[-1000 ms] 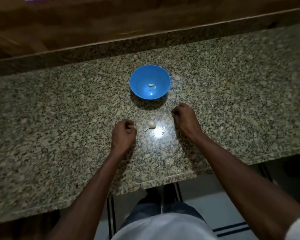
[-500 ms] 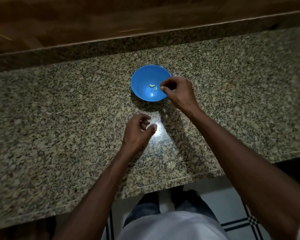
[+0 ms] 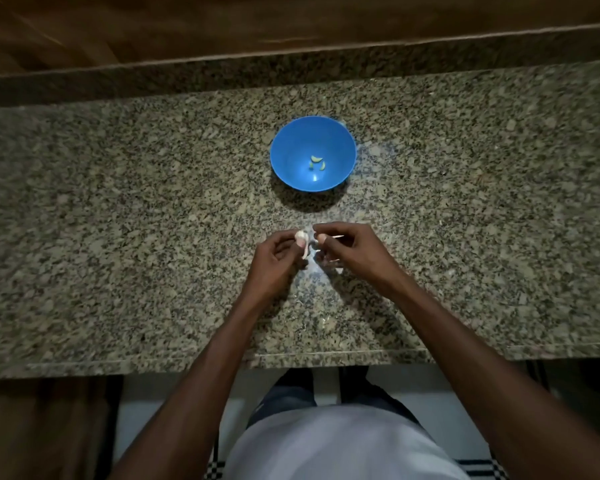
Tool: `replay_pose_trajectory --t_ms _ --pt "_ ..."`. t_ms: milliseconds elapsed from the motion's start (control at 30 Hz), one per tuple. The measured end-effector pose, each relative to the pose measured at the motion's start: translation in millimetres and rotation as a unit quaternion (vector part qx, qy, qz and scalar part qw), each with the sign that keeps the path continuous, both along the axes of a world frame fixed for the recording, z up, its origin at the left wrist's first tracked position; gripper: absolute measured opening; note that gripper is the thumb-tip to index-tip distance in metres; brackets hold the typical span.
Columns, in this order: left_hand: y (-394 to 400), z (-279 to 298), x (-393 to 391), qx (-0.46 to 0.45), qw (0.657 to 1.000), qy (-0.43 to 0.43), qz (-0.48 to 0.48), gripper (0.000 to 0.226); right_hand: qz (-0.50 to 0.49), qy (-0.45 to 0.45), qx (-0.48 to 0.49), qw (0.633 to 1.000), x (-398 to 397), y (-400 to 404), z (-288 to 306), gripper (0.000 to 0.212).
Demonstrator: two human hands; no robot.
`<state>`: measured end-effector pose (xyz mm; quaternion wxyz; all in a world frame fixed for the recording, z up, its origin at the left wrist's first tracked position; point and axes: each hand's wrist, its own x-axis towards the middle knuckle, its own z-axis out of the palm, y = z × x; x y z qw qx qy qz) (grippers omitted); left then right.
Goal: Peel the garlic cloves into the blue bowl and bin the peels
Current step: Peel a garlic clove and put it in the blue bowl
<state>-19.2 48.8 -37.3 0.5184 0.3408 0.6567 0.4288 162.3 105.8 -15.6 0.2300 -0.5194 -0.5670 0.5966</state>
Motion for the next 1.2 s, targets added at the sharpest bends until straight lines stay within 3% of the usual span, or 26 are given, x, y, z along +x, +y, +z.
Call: replay_pose_trajectory --t_ms 333,667,833,1200 --pt "-12.7 8.8 18.5 0.019 0.997 -0.017 0.079 0.022 -0.048 0.133 -0.095 0.985 -3.3 -9.5 -4.0 0.024" --pt "-22.8 13.9 14.8 0.028 0.993 -0.041 0.106 0.039 -0.029 0.154 -0.114 0.981 -11.9 -14.8 -7.6 0.027" --pt "-33.4 14.5 10.5 0.038 0.994 -0.034 0.101 0.023 -0.035 0.153 -0.114 0.981 -16.5 -22.6 -6.3 0.023" --pt "-39.0 11.2 8.4 0.02 0.99 -0.025 0.134 0.022 -0.014 0.158 -0.117 0.98 -8.4 -27.1 -6.5 0.027"
